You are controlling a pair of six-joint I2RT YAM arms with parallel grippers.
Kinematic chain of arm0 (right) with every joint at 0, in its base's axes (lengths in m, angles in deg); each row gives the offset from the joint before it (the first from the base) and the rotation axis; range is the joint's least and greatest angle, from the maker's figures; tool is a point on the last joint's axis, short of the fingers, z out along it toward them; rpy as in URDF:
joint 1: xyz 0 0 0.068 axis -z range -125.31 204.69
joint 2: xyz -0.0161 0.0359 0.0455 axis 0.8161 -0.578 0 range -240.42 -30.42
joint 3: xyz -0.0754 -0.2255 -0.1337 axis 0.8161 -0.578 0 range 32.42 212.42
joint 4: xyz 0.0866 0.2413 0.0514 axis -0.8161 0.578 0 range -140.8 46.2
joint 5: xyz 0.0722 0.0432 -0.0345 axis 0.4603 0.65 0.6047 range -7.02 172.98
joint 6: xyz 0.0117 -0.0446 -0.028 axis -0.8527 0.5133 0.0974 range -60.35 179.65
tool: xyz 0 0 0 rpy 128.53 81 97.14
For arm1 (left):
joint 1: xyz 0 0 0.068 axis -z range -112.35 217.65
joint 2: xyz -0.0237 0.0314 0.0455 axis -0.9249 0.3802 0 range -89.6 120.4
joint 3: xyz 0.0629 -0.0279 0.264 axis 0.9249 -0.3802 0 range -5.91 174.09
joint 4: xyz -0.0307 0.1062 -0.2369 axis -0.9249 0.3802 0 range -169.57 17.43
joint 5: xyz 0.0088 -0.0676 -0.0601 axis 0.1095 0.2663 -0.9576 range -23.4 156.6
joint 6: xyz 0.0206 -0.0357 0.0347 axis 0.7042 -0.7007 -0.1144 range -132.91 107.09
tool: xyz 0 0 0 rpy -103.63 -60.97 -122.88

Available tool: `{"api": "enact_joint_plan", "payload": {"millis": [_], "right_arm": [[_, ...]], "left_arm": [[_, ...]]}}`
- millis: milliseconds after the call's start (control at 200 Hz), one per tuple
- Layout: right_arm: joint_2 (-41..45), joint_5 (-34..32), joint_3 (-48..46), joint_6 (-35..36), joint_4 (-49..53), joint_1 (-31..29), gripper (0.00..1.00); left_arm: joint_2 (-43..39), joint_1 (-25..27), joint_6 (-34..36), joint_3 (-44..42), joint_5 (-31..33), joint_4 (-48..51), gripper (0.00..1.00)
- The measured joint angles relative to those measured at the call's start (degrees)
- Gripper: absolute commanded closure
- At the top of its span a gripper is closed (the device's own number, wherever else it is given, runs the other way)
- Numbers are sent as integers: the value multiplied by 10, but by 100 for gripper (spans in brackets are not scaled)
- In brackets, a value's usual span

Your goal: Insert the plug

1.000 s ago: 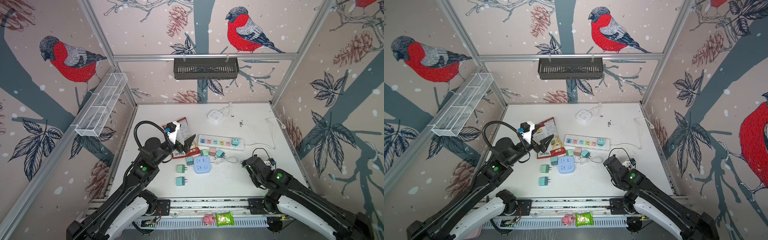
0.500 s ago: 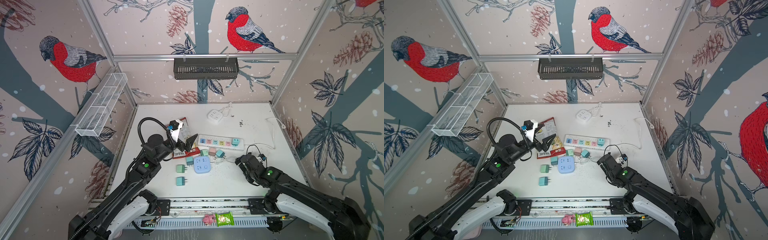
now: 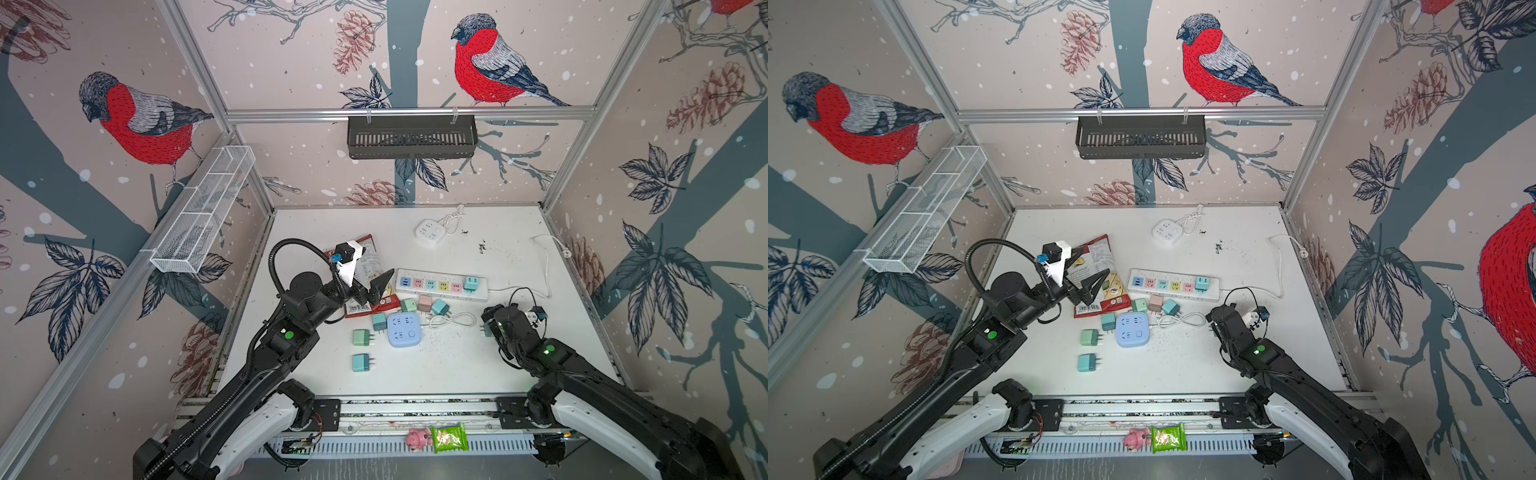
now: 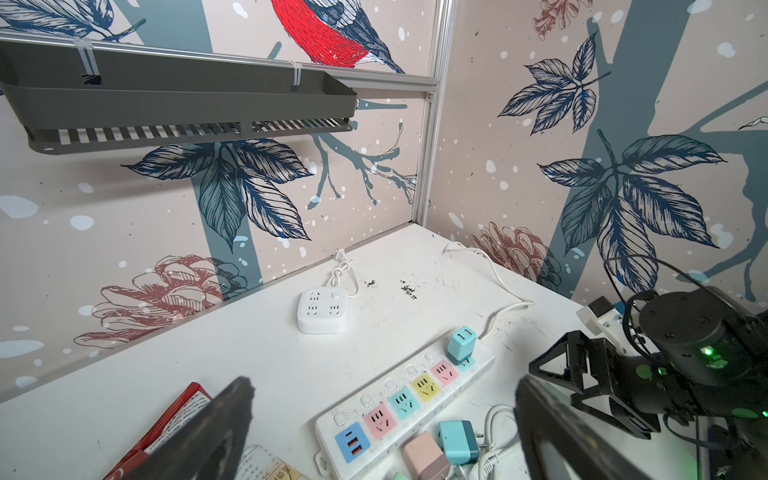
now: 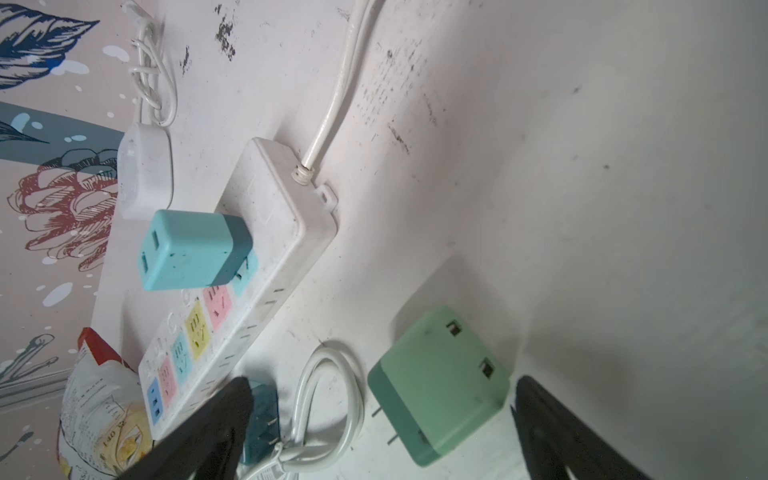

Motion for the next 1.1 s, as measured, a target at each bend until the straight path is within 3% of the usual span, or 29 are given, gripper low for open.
{"api": "enact_joint_plan", "payload": {"millis": [260,445,771,921,1101], "right_arm": [[-31,10,36,59,4,24,1],[-16,4,81,78,71,19,1],[34,39,31,89,107,-48,1],[35,80,-10,88,76,-67,1],[36,82,-22,88,51,-72,1]], "left_arm": [[10,0,0,1,-3,0,2],[13,0,15,11,12,7,3],[-47,0,11,11,43,30,3],[-82,0,-24,-12,72,25,3],[-100,0,-76,-42,103,21,3]]}}
